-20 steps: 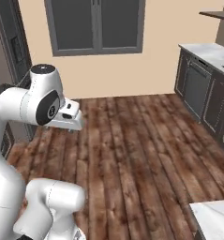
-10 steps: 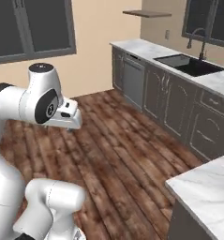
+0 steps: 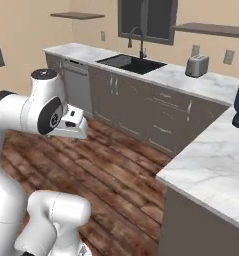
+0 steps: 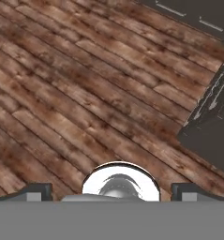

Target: Close the stand mixer head.

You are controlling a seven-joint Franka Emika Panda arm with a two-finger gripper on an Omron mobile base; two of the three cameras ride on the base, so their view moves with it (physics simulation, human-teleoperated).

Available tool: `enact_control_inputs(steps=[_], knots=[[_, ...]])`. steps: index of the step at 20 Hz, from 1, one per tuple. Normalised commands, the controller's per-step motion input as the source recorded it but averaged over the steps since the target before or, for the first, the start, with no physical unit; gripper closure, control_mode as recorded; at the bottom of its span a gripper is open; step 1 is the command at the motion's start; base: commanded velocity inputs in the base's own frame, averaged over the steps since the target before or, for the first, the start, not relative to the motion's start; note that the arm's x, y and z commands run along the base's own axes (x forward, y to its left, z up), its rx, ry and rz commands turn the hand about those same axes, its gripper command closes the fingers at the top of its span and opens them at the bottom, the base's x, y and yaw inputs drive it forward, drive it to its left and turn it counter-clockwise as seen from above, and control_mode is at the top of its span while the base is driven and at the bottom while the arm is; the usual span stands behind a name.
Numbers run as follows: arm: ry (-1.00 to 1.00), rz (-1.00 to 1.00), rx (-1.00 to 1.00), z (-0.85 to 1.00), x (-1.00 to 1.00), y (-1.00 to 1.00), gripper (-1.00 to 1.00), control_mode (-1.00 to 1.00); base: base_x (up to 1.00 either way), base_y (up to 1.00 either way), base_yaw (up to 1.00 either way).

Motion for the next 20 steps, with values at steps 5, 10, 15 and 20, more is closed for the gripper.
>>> enact_control_inputs(steps=[5, 10, 15, 20], knots=[[0.00, 0.00, 0.00, 0.00, 0.00, 0.00, -1.00, 1.00, 0.20, 0.62, -0.55], [0.00, 0.00, 0.00, 0.00, 0.00, 0.00, -1.00, 1.00, 0.18, 0.51, -0.55], [0.00, 0.00, 0.00, 0.00, 0.00, 0.00, -1.00, 1.00, 0.15, 0.61, -0.54], [0.00, 0.00, 0.00, 0.00, 0.00, 0.00, -1.00, 1.00, 0.23, 0.87, -0.44]])
